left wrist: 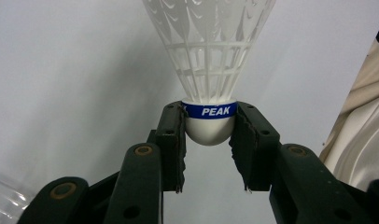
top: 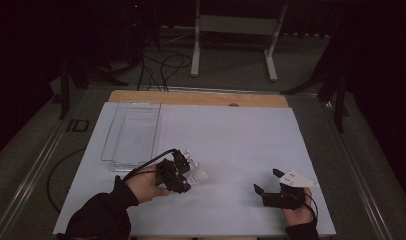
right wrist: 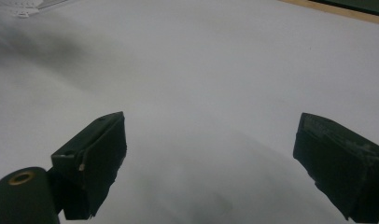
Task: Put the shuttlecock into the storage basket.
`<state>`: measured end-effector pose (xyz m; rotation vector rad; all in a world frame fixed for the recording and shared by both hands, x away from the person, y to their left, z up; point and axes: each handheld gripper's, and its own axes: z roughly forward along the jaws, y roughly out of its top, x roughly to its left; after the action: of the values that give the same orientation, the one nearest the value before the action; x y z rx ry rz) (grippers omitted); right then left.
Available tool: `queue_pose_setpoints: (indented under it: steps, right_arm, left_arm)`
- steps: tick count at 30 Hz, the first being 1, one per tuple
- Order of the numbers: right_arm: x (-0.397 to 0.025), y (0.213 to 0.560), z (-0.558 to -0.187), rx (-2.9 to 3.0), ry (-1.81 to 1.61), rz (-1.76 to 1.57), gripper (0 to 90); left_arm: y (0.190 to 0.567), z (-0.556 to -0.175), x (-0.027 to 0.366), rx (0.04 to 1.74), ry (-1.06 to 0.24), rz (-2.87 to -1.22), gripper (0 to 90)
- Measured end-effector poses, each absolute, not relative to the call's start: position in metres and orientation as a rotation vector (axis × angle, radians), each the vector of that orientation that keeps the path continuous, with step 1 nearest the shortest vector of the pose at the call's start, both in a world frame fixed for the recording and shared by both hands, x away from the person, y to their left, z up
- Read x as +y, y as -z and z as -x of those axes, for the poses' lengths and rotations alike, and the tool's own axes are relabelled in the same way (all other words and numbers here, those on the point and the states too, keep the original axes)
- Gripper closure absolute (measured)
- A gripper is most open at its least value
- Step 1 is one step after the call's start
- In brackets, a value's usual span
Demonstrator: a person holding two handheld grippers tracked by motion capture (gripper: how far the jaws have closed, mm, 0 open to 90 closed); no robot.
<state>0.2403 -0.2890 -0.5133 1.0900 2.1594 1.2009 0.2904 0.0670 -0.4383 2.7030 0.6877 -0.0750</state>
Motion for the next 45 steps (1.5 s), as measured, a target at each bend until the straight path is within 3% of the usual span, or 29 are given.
queue_pose_setpoints:
  steps: [11,45]
  right_arm:
    - [-0.289,0.513,-0.24,2.157,-1.199,-1.091,9.3]
    - [-0.289,0.513,-0.24,2.151,-1.203,-1.088,9.3]
  left_arm:
    - [0.429,-0.291,0.074,0.658,0.092,-2.703,66.1]
    - [0.362,-0.306,0.118,0.703,-0.029,-2.618,66.2]
